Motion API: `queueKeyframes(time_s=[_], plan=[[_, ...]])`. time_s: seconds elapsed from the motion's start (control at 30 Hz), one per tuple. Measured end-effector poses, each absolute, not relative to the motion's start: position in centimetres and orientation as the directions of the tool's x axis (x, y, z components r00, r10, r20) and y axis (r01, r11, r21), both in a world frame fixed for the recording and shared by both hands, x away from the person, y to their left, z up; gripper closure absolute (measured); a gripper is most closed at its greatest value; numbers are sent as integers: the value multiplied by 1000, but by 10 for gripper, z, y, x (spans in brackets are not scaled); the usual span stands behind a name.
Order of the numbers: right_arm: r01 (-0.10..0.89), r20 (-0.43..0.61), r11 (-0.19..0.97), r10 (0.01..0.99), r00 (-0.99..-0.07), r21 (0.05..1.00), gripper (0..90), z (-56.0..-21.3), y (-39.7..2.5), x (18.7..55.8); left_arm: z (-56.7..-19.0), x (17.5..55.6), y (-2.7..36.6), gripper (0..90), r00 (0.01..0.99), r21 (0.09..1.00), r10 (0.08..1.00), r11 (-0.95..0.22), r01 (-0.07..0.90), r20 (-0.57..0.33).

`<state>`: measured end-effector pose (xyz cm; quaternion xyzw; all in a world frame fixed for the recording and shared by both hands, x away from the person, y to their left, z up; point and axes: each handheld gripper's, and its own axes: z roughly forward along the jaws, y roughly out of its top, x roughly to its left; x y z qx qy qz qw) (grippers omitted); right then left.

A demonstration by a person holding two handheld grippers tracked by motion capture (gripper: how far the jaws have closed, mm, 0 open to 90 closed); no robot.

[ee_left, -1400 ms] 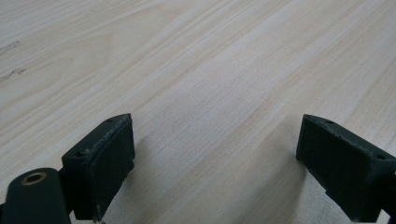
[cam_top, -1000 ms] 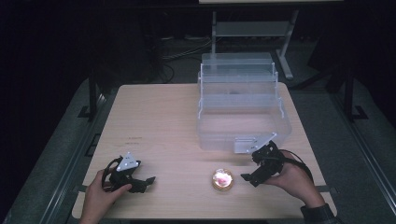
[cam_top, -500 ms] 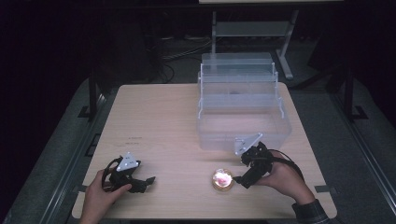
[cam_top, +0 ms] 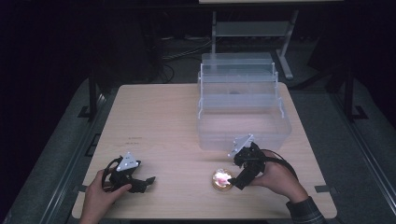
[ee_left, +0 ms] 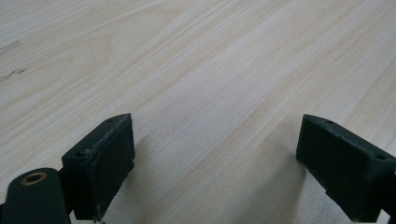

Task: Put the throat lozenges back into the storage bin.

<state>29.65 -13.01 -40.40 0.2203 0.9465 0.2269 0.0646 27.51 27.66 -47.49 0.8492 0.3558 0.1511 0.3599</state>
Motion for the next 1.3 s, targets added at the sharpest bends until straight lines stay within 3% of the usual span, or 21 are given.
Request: queueKeyframes(time_s=[1.3], plan=[[324, -15, 872, 353, -935, 367, 40, -431, -86, 295, -475, 275, 277, 106, 701, 718, 713, -488, 495, 1]])
